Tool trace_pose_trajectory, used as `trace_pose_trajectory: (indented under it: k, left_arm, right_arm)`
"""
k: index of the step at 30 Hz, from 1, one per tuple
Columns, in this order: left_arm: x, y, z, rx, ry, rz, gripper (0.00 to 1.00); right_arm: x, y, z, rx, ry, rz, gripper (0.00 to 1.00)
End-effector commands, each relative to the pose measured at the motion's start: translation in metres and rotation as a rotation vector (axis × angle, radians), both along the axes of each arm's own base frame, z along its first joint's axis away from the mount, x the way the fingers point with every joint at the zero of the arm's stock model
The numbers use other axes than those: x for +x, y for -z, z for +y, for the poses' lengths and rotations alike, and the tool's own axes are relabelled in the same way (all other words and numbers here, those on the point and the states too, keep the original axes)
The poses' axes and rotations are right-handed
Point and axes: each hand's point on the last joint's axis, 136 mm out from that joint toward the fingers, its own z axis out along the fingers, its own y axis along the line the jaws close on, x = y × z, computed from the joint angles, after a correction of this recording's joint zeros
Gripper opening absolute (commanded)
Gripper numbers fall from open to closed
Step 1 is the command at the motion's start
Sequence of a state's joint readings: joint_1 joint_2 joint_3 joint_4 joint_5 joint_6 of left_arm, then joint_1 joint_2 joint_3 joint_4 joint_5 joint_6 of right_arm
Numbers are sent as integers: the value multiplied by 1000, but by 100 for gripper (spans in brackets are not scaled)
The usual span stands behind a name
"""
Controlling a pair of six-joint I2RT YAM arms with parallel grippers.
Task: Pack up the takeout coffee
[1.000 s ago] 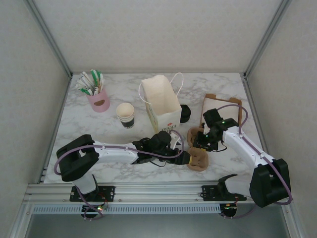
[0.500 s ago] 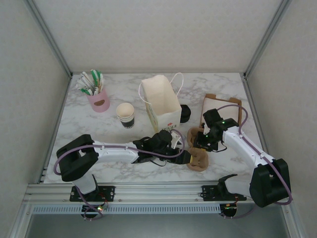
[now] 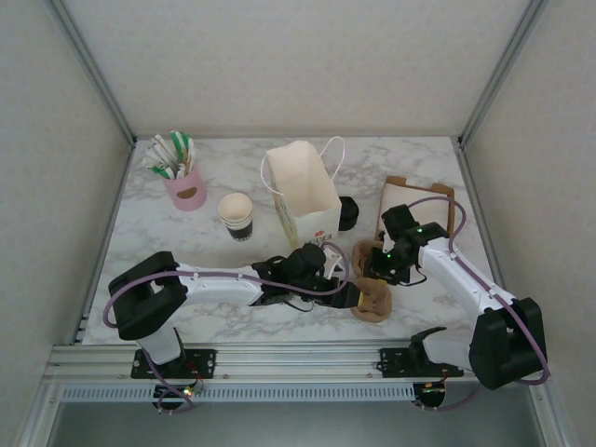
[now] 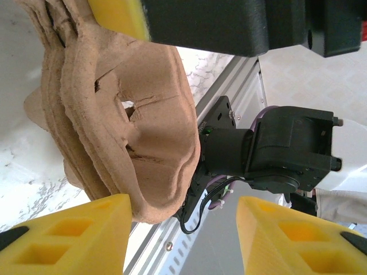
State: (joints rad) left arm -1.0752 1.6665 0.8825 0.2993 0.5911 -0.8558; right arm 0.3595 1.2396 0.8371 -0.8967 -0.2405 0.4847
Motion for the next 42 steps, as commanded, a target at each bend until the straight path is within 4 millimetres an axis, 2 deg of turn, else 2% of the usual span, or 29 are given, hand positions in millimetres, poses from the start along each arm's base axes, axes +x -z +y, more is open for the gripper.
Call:
trace_pose_trajectory:
  k: [1,24,37,42]
  left_arm:
    - [7,-3,-4,-1,2,-23,52]
    - [9,2,-6,5,-1,-9,52]
    - [10,-4,-11,-8,10,-16,52]
    - [10,1,-11,3,10,-9,51]
  right_arm:
    - [-2,0,2,23,-9,4,29]
    - [-2,0,3,30,-10,0,29]
    - [-3,0,4,35,-13,3,29]
    - [-3,0,4,35,-12,4,29]
